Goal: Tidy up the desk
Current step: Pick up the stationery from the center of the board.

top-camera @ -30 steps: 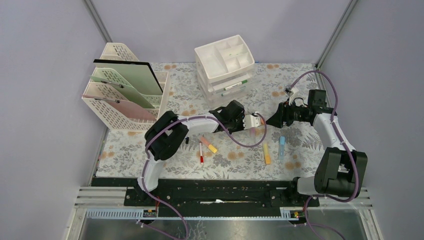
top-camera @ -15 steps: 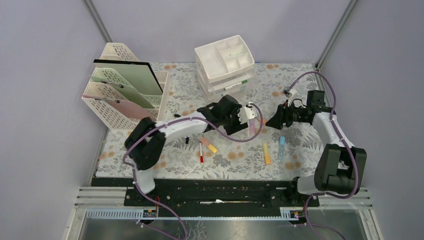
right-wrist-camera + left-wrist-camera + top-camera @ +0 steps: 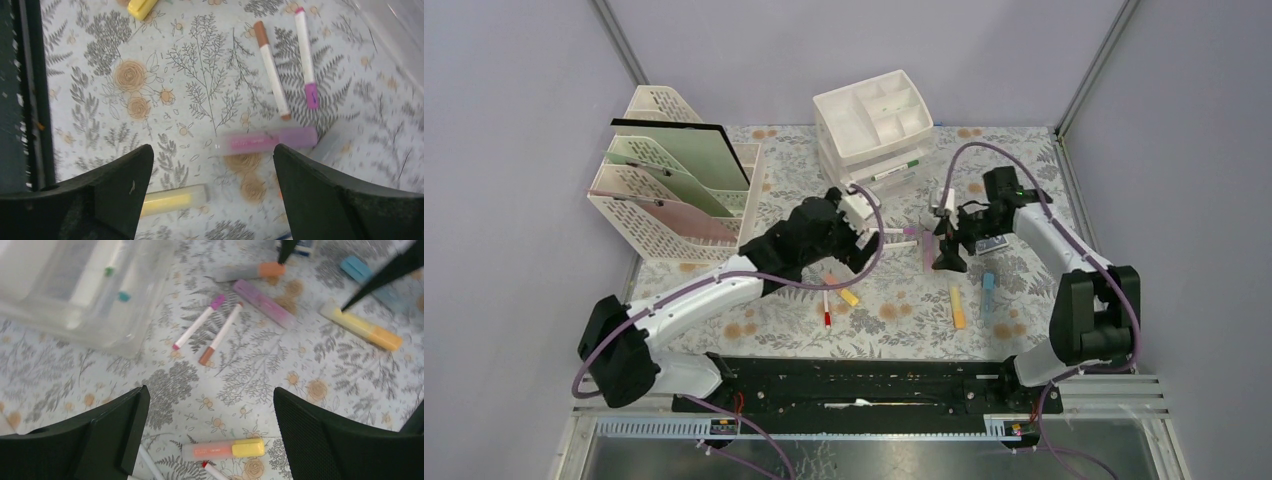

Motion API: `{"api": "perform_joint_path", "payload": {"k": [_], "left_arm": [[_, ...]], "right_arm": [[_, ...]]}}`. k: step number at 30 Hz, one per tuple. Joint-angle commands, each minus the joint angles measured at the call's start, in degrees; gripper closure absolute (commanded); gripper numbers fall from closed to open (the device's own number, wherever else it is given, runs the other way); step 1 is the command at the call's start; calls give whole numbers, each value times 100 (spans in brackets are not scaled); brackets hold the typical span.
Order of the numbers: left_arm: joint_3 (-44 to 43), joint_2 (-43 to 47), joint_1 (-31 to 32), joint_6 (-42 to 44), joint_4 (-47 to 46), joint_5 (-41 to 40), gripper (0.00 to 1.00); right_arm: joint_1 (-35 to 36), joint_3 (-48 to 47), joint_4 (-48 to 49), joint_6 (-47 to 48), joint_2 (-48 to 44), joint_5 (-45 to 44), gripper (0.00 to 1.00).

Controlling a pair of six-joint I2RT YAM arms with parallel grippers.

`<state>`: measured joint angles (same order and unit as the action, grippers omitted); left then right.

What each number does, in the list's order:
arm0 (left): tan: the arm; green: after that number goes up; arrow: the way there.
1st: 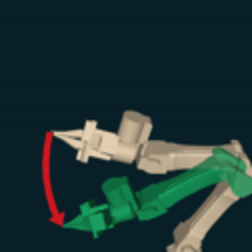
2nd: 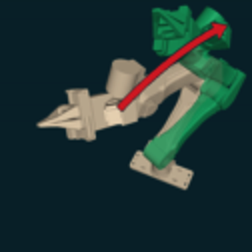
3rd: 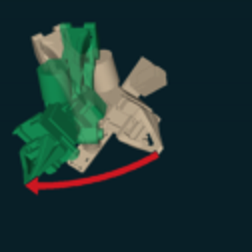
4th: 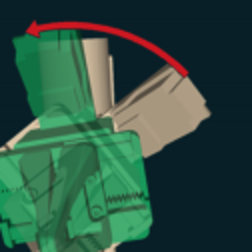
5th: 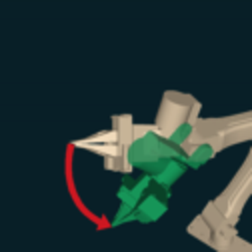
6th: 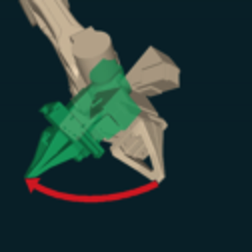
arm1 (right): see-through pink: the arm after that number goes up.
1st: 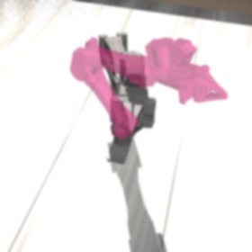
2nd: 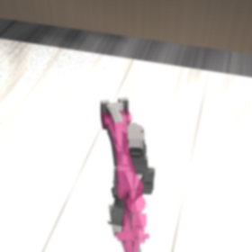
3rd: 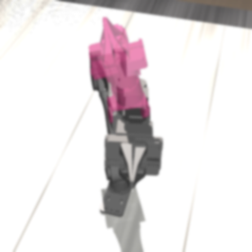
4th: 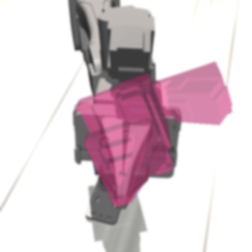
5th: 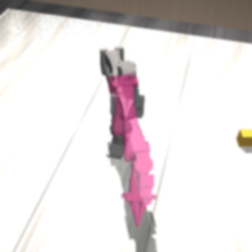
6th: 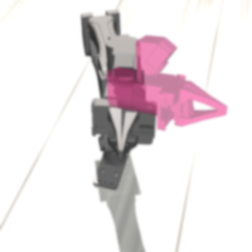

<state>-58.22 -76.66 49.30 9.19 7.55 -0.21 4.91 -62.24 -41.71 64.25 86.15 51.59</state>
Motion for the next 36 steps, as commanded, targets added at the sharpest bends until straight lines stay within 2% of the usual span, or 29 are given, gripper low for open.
{"api": "perform_joint_path", "payload": {"k": [1,4,10,19,23,33,36], "left_arm": [[237,666,-452,-1436,-269,-558,1],[407,1032,-692,-1944,-79,-596,1],[1092,1969,-791,-2363,89,-1059,1],[1735,3000,-821,-2729,238,-1759,1],[1791,3077,-845,-2738,235,-1856,1],[1692,2810,-884,-2660,159,-1874,1],[1678,2768,-904,-2644,108,-1848,1]], "right_arm": [[649,-368,-182,1718,409,-423,1],[1081,-614,144,1709,733,-810,0],[1614,-1266,488,1436,1561,-1267,4],[2052,-1823,657,1299,2451,-1897,24],[2113,-1947,753,1222,2735,-2143,35],[2188,-1977,917,1292,3022,-2537,50],[2198,-1998,915,1298,3101,-2595,58]]}}
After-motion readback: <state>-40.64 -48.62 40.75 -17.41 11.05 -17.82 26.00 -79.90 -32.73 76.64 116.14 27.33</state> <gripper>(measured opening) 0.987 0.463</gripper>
